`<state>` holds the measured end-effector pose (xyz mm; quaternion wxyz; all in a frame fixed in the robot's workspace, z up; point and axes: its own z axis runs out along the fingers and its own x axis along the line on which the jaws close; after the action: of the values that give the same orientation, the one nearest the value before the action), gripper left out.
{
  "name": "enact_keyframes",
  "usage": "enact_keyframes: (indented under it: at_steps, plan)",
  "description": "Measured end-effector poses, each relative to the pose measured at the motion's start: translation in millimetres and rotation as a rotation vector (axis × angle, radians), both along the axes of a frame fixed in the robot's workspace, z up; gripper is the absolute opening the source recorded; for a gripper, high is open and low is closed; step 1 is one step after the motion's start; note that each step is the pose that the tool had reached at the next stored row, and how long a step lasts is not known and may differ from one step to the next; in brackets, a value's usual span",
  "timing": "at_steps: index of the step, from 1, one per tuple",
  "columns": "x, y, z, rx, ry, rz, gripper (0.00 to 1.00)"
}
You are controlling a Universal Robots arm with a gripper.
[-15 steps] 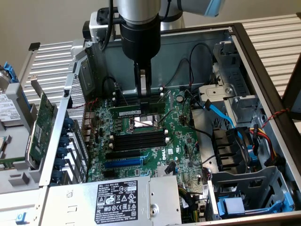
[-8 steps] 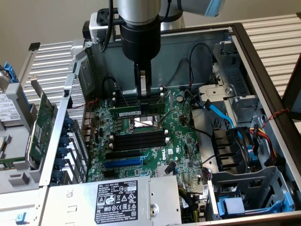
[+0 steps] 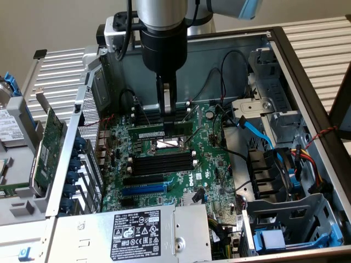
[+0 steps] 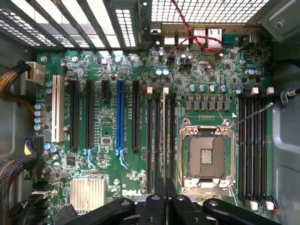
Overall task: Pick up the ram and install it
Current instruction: 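Insert the ram into the slot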
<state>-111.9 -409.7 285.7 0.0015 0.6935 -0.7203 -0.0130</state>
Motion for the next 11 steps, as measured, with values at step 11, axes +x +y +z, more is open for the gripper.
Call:
enact_keyframes:
  at_steps: [11]
  plan:
    - [-0.1, 0.0, -4.5, -0.0026, -0.0001, 0.0, 0.12]
